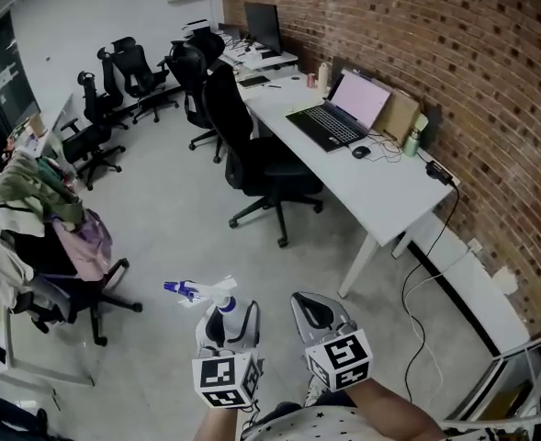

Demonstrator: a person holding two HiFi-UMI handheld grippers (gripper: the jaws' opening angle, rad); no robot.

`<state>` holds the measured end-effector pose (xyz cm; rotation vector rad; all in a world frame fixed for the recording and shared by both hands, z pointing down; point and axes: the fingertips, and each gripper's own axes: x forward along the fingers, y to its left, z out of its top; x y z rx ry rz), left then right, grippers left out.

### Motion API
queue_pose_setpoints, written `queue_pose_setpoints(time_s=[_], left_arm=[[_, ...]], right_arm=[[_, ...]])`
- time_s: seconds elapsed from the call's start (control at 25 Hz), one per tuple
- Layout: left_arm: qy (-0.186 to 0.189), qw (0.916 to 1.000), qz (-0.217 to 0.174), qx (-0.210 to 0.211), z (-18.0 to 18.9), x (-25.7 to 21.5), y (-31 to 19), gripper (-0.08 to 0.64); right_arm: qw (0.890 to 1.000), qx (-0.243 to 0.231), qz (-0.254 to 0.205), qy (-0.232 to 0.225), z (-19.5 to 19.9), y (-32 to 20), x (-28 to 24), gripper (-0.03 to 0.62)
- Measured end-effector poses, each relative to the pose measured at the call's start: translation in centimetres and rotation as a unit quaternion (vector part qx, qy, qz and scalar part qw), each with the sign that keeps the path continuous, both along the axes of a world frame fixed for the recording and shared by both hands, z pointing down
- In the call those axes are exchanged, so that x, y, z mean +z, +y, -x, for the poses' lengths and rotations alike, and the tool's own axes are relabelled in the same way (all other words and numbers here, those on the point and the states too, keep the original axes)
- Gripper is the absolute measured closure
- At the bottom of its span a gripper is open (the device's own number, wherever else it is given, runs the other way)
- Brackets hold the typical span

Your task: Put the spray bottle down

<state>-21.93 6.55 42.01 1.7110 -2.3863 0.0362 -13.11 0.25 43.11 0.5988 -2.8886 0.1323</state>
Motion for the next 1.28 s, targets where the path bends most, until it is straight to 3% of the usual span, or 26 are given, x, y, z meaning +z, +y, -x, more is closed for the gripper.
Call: queue_pose_setpoints(time_s=[0.32, 0.56, 0.96, 1.28], left_arm=[[0.005, 0.9977, -0.019, 0.065, -6.8, 0.4, -15.3, 0.313], [-0.003, 0.9924, -0.012, 0.123, -10.8, 1.3, -24.8, 0.313], [-0.017, 0.9793, -0.008, 0.202, -15.1, 3.4, -41.5, 0.313], [-0.033, 0.9667, -0.019, 0.253, -17.6, 4.5, -53.6, 0.311]], right_arm=[[0.997, 0.081, -0.003, 0.005, -9.7, -13.4, 0.7, 0.594], [0.99, 0.136, 0.017, 0.013, -14.6, -20.0, 2.3, 0.594], [0.976, 0.211, 0.04, 0.027, -18.6, -31.9, 4.2, 0.593], [0.968, 0.235, 0.075, 0.041, -19.1, -39.7, 6.4, 0.593]])
